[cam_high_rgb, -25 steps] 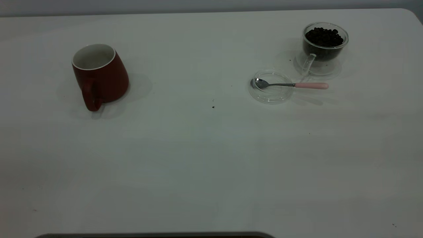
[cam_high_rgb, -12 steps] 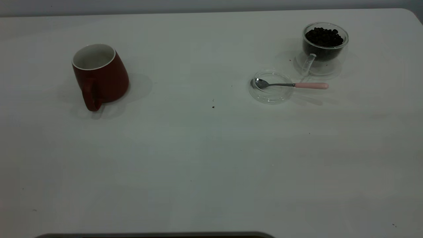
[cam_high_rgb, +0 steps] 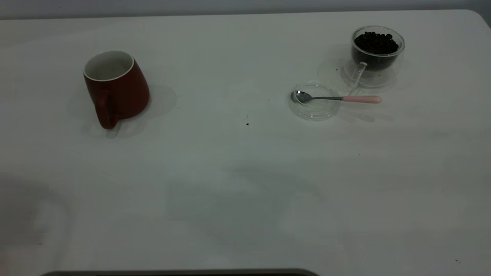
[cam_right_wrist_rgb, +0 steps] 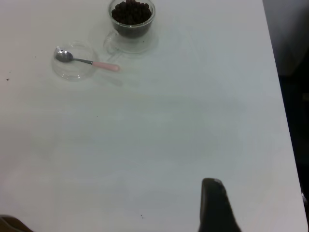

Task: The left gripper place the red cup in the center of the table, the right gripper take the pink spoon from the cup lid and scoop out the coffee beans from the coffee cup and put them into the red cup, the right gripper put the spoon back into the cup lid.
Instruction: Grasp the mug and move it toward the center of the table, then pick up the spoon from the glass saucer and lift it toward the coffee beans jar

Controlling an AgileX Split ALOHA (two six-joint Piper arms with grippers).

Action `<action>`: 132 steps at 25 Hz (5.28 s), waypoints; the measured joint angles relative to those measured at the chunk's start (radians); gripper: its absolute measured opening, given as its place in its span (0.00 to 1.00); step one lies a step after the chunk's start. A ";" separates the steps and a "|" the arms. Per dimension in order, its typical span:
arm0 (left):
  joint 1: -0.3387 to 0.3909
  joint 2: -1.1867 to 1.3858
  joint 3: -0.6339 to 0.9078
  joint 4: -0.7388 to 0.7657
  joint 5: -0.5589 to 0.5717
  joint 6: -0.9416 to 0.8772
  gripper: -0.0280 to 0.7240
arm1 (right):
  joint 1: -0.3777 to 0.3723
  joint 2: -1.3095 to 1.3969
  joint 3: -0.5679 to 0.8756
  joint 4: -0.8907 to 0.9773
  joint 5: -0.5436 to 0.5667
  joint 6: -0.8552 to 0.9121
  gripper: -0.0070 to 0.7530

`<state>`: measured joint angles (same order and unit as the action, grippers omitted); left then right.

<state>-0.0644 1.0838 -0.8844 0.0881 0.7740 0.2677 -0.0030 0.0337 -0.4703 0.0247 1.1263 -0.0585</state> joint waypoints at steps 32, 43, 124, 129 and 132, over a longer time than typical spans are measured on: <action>-0.003 1.097 -0.290 0.006 -0.563 0.962 0.79 | 0.000 0.000 0.000 0.000 0.000 0.000 0.65; -0.071 1.171 -0.298 0.007 -0.737 0.962 0.79 | 0.000 0.000 0.000 0.000 0.000 0.000 0.65; 0.057 -0.640 0.136 -0.212 0.396 -0.098 0.79 | 0.000 0.000 0.000 0.000 0.000 0.000 0.65; 0.057 -0.761 0.225 -0.197 0.396 -0.171 0.79 | 0.000 0.000 0.000 0.000 0.000 0.000 0.65; 0.057 -0.820 0.270 -0.171 0.391 -0.177 0.79 | 0.000 0.000 0.000 0.000 0.000 0.000 0.65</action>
<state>-0.0078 0.2636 -0.6147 -0.0831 1.1651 0.0911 -0.0030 0.0337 -0.4703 0.0247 1.1263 -0.0587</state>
